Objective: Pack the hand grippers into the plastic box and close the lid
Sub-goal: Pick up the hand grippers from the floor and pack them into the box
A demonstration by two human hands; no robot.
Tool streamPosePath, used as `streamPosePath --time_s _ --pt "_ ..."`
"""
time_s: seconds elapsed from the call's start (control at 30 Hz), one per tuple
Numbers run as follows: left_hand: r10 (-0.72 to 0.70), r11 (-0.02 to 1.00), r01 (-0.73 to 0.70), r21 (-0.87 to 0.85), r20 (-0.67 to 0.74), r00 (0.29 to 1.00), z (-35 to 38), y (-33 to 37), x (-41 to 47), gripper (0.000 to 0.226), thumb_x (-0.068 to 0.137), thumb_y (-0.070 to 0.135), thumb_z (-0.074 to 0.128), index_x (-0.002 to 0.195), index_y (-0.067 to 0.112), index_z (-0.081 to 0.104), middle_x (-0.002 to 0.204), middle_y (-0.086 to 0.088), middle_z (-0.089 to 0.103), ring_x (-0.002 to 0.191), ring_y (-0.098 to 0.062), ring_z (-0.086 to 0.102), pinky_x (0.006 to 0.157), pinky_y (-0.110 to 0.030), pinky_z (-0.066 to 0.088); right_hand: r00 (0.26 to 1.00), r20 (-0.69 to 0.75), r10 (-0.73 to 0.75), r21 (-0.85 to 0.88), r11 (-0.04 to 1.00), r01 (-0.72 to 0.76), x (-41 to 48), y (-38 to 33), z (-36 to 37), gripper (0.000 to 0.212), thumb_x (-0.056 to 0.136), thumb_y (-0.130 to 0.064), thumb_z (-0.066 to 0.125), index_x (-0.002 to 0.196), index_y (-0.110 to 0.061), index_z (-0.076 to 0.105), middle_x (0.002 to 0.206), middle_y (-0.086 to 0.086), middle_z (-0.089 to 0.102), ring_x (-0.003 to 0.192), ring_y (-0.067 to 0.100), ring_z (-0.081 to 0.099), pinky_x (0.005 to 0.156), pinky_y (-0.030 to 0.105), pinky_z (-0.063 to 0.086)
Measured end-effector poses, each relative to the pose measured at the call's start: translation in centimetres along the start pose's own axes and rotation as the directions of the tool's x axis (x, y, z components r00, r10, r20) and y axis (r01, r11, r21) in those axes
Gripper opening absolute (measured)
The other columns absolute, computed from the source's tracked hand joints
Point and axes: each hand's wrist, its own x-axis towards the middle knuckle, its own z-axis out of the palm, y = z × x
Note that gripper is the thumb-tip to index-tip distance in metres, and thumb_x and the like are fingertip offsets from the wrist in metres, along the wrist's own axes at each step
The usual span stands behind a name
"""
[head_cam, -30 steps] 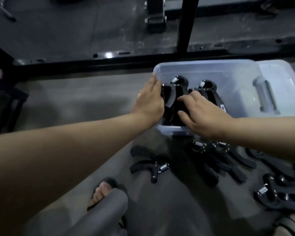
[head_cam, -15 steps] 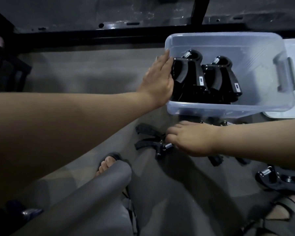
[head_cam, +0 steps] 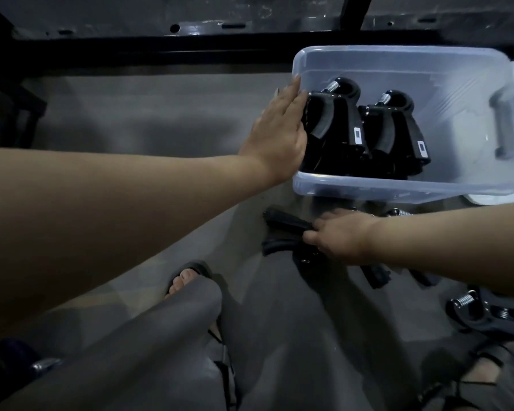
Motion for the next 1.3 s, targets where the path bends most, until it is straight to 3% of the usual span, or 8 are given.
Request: streamPosePath --time_s 0.2,0.33,0.47,0.63,0.73,0.9,1.1,1.3 --pt "-0.016 1.0 0.015 0.011 0.014 1.0 0.1 0.1 0.0 0.058 0.097 0.016 0.035 0.153 0.014 0.021 0.163 -0.002 0.008 0.15 -0.025 0.007 0.121 -0.043 0.012 0.982 0.189 -0.02 0.115 0.993 -0.002 -0.3 2.2 -0.4 0.086 0.088 -0.004 0.05 0.148 -0.052 0.01 0.157 0.005 0.013 0.138 0.035 0.029 0.111 0.046 0.031" --pt "-0.006 1.0 0.006 0.004 0.002 1.0 -0.1 0.2 0.0 0.058 0.097 0.015 0.036 0.153 0.011 0.023 0.163 -0.004 0.01 0.149 -0.024 0.008 0.121 -0.041 0.011 0.988 0.143 -0.05 0.118 0.992 0.033 0.3 1.9 -0.2 0.063 0.093 -0.016 0.048 0.146 -0.041 0.025 0.136 0.008 0.041 0.123 0.034 0.047 0.098 0.043 0.043" --pt "0.016 1.0 -0.016 0.0 -0.014 1.0 -0.2 0.3 -0.1 0.058 0.097 0.014 0.036 0.153 0.013 0.022 0.163 -0.003 0.009 0.149 -0.022 0.008 0.122 -0.038 0.01 0.989 0.048 -0.139 -0.265 0.953 0.147 0.3 1.7 0.1 0.053 0.092 -0.019 0.049 0.143 -0.028 0.036 0.146 0.019 0.03 0.127 0.037 0.038 0.101 0.042 0.035" --pt "0.018 1.0 -0.018 0.001 -0.021 1.0 0.0 0.0 0.0 0.058 0.097 0.013 0.038 0.153 0.013 0.023 0.163 -0.002 0.01 0.15 -0.022 0.008 0.121 -0.04 0.012 0.965 -0.001 -0.261 -0.459 0.858 0.231 -0.9 1.5 1.3 0.022 0.08 -0.024 0.051 0.083 -0.034 0.07 0.133 0.01 0.057 0.118 0.032 0.055 0.099 0.043 0.045" --pt "0.011 1.0 -0.011 -0.007 -0.014 1.0 0.0 0.0 0.0 0.059 0.097 0.014 0.037 0.153 0.014 0.022 0.163 -0.001 0.009 0.15 -0.022 0.007 0.121 -0.041 0.012 0.956 0.003 -0.294 -0.474 0.841 0.261 -1.5 2.0 1.0 0.025 0.078 -0.022 0.045 0.079 -0.032 0.068 0.124 0.008 0.06 0.112 0.03 0.059 0.1 0.044 0.046" --pt "0.028 1.0 -0.027 0.015 -0.032 0.999 0.0 -0.1 -0.1 0.057 0.098 0.013 0.039 0.153 0.012 0.023 0.163 -0.001 0.009 0.149 -0.019 0.007 0.122 -0.034 0.008 0.92 -0.09 -0.38 -0.187 0.914 0.359 -2.5 1.9 0.3 0.041 0.092 -0.02 0.025 0.116 -0.017 0.058 0.125 0.014 0.053 0.104 0.034 0.059 0.108 0.055 0.032" --pt "0.028 0.999 -0.027 0.017 -0.036 0.999 0.1 0.0 -0.1 0.057 0.097 0.013 0.039 0.153 0.012 0.024 0.162 -0.001 0.01 0.149 -0.019 0.009 0.122 -0.036 0.011 0.931 -0.365 -0.017 0.286 0.949 0.13 -5.3 1.7 -2.1 0.038 0.103 -0.038 0.026 0.115 -0.01 0.049 0.117 0.01 0.053 0.099 0.028 0.057 0.092 0.039 0.044" --pt "0.002 1.0 -0.002 0.021 -0.021 1.0 0.0 0.2 0.0 0.057 0.098 0.015 0.037 0.153 0.016 0.022 0.163 0.003 0.009 0.15 -0.018 0.007 0.122 -0.039 0.013 0.831 -0.424 0.359 0.661 0.75 0.014 -9.2 1.3 -5.6 0.047 0.095 -0.054 0.028 0.106 -0.019 0.056 0.099 -0.002 0.061 0.089 0.016 0.058 0.082 0.033 0.046"
